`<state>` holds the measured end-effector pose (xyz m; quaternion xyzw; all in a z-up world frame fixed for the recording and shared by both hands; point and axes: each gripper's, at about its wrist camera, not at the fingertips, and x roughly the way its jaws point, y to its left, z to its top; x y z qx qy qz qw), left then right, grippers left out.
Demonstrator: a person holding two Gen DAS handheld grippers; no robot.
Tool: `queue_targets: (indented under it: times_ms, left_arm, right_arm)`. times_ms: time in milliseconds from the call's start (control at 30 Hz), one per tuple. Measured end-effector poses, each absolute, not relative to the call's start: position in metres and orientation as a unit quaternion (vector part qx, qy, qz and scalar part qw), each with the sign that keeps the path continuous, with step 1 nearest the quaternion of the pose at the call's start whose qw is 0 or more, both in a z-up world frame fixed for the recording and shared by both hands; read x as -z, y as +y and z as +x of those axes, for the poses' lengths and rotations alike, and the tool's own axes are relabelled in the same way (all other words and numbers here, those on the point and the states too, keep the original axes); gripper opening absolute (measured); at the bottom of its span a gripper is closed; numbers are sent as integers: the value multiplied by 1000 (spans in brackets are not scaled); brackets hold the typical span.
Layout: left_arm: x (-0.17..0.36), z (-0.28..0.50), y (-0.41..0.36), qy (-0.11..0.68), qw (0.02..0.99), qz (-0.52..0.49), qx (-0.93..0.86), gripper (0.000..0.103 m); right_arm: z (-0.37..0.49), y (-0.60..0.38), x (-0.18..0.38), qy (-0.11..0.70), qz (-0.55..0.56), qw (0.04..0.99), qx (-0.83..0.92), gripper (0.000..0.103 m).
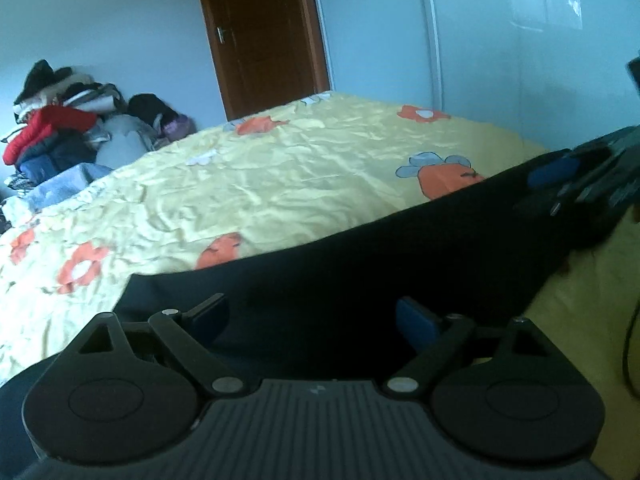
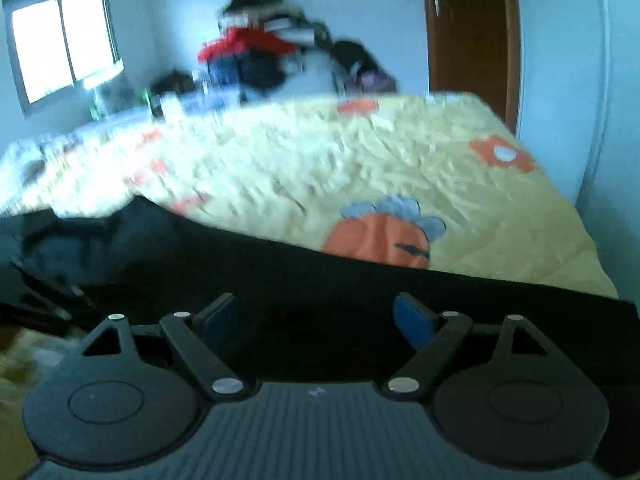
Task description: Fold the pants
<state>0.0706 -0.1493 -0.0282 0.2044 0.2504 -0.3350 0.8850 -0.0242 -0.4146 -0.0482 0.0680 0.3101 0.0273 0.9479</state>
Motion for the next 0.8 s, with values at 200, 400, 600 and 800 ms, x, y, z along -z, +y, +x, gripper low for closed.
queue_targets:
  times_ms: [200, 400, 600, 800]
  left_arm:
    - [46, 98, -174, 301, 880, 196, 310, 102]
    - [37, 78, -154, 264, 890, 190, 318, 99]
    - [51, 61, -150, 250, 884, 199, 342, 100]
    - [59, 63, -147, 249, 887, 183, 344, 103]
  right_arm:
    - [26, -436, 68, 326, 22, 942, 73, 94]
    - [-69, -462, 40, 173, 110, 961, 184, 95]
    - [-196, -526, 71, 66, 424, 870, 241, 96]
    - [-219, -525, 105, 59, 541, 816, 196, 96]
